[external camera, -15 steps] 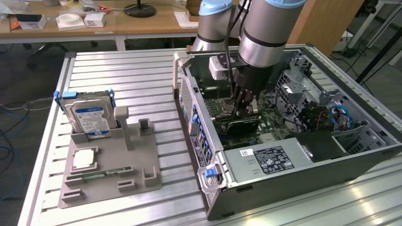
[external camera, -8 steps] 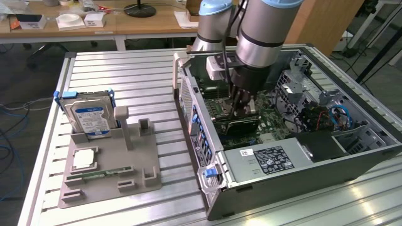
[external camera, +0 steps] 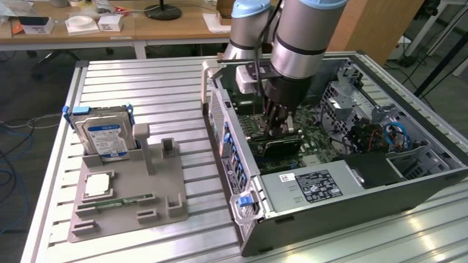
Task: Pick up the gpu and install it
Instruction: 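Press down on the gpu until it lock into place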
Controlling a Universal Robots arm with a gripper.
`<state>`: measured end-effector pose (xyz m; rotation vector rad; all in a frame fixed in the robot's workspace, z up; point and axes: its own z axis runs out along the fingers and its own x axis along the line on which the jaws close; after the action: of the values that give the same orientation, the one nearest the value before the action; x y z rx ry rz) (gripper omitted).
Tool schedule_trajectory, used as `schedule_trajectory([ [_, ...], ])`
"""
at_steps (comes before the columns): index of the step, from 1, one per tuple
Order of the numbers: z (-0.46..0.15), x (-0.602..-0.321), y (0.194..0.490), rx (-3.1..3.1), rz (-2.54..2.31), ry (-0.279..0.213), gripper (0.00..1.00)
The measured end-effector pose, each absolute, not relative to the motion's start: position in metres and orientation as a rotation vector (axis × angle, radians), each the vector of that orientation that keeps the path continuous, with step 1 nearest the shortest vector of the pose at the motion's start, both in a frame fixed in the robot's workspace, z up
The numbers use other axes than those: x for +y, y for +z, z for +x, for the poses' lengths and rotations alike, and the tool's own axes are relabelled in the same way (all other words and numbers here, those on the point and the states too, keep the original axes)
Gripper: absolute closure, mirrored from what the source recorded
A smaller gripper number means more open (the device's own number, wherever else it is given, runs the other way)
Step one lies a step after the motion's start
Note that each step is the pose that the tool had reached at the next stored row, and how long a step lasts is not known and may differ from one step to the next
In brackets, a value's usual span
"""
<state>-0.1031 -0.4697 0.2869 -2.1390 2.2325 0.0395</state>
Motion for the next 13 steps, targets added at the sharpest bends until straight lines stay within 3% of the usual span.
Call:
schedule_trajectory([
  [13, -0.1133, -0.4697, 0.2873, 2.233, -2.139, 0.04, 0.89],
])
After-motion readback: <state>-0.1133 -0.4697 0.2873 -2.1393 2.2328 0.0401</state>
